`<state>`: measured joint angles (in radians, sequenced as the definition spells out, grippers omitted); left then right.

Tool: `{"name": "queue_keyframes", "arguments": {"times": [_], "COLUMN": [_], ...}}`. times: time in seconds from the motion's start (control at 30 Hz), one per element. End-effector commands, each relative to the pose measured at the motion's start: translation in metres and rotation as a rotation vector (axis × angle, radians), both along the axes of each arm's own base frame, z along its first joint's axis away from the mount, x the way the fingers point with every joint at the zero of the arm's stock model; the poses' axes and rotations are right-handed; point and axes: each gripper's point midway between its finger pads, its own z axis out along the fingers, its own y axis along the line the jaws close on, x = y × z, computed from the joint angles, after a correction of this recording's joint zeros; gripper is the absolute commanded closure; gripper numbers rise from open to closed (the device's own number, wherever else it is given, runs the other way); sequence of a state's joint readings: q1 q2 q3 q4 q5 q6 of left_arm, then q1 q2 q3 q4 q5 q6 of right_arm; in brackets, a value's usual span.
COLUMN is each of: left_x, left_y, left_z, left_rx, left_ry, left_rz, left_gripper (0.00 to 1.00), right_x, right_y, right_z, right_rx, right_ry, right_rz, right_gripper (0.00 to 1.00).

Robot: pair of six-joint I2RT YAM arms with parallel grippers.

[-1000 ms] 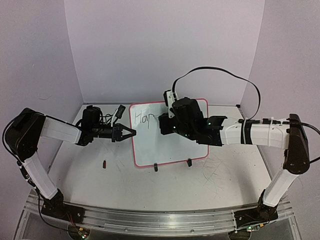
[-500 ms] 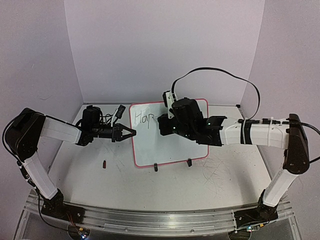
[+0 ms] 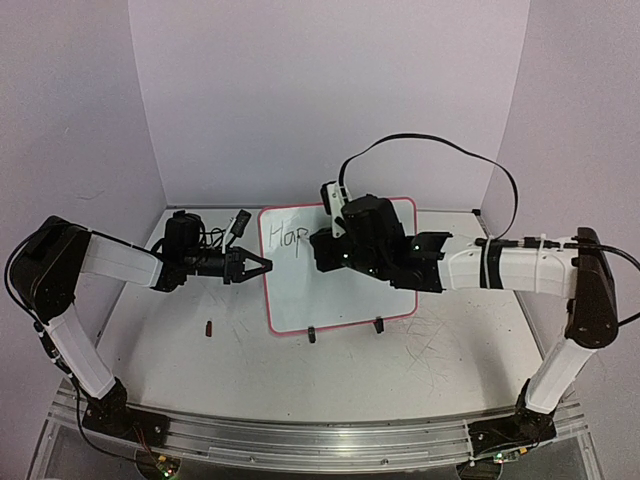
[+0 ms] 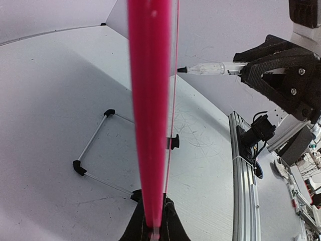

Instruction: Write a sentence on the whiteboard

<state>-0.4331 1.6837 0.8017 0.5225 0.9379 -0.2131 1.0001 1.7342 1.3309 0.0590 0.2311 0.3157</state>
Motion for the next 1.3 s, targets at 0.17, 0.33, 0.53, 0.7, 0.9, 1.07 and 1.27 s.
{"name": "queue_keyframes", "arguments": {"times": [0.17,0.33,0.53,0.7,0.9,1.07,1.27], "left_x": [0.002,0.002,0.001,0.001,0.001,0.001,0.0], "left_y": [-0.001,0.0,0.0,-0.001,-0.001,0.0,0.0], "left_z": [0.006,0.006,0.007,0.007,0.007,0.006,0.007], "left_rx": [0.013,0.015,0.014,0.014,0.014,0.015,0.014], "left_ry": [-0.045,-0.047,-0.049,-0.048,-0.049,-0.048,-0.05], "left_rz": [0.017,0.022,0.018,0.014,0.013,0.014,0.014], "left_gripper": [1.0,1.0,1.0,1.0,1.0,1.0,1.0], "right_x": [-0.001,0.007,0.009,0.012,0.014,0.016,0.018], "right_y": [-0.034,-0.025,-0.021,-0.021,-0.017,-0.018,-0.018], "right_z": [0.037,0.036,0.033,0.036,0.035,0.034,0.029], "right_rx": [0.051,0.039,0.038,0.037,0.037,0.033,0.023], "right_ry": [-0.078,-0.083,-0.079,-0.085,-0.085,-0.086,-0.078], "right_rz": [-0.046,-0.048,-0.047,-0.054,-0.053,-0.066,-0.077], "right_gripper": [1.0,1.0,1.0,1.0,1.0,1.0,1.0]}}
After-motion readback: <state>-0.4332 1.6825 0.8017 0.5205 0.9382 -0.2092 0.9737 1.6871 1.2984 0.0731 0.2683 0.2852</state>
